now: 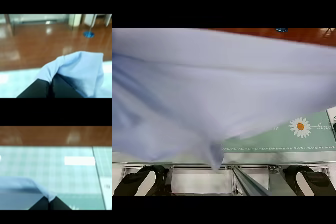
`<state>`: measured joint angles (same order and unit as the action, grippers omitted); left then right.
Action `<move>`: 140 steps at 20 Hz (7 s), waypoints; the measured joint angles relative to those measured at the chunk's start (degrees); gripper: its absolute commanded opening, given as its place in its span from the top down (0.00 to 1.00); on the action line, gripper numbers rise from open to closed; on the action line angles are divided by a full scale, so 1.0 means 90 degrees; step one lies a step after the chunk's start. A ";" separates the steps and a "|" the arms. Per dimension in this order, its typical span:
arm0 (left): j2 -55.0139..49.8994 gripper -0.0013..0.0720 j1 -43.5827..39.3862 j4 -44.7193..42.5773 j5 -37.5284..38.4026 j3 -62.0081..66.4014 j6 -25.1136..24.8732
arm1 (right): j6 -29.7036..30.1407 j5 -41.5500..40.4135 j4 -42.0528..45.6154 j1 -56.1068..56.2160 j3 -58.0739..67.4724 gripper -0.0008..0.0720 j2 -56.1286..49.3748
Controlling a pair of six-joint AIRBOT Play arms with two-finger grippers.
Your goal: Fold the shirts.
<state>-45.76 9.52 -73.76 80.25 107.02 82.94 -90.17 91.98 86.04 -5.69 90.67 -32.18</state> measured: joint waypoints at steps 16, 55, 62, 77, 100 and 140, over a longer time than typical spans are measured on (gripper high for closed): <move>-0.4940 0.95 -0.0678 0.1345 -0.2259 -0.2718 0.0877 | 0.0265 -0.3041 -0.0891 -0.1304 -0.4422 0.96 -0.3895; -0.3388 0.78 -0.0512 0.4624 -0.3109 -0.8393 -0.0636 | 0.1647 -0.3092 -0.3512 -0.3310 -0.5909 0.44 -0.3373; -0.3594 0.89 -0.0449 0.4588 -0.2897 -0.8201 -0.1146 | 0.1428 -0.2975 -0.3019 -0.3852 -0.5695 0.43 -0.3376; -0.3041 0.95 -0.0257 0.4651 -0.2195 -0.7529 -0.1486 | 0.1141 -0.3070 -0.2035 -0.4279 -0.5676 0.43 -0.3373; -0.2844 0.95 0.0073 0.4626 -0.1948 -0.7305 -0.1426 | 0.1948 -0.3259 -0.3946 -0.4216 -0.5676 0.43 -0.4663; 0.0034 0.95 0.1163 0.1557 -0.0291 0.1236 0.0092 | 0.0886 -0.1073 -0.3011 -0.2288 0.1882 0.96 -0.0979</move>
<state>-45.45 19.99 -59.75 77.62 118.15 83.77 -82.19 82.32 58.94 -26.28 107.61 -40.99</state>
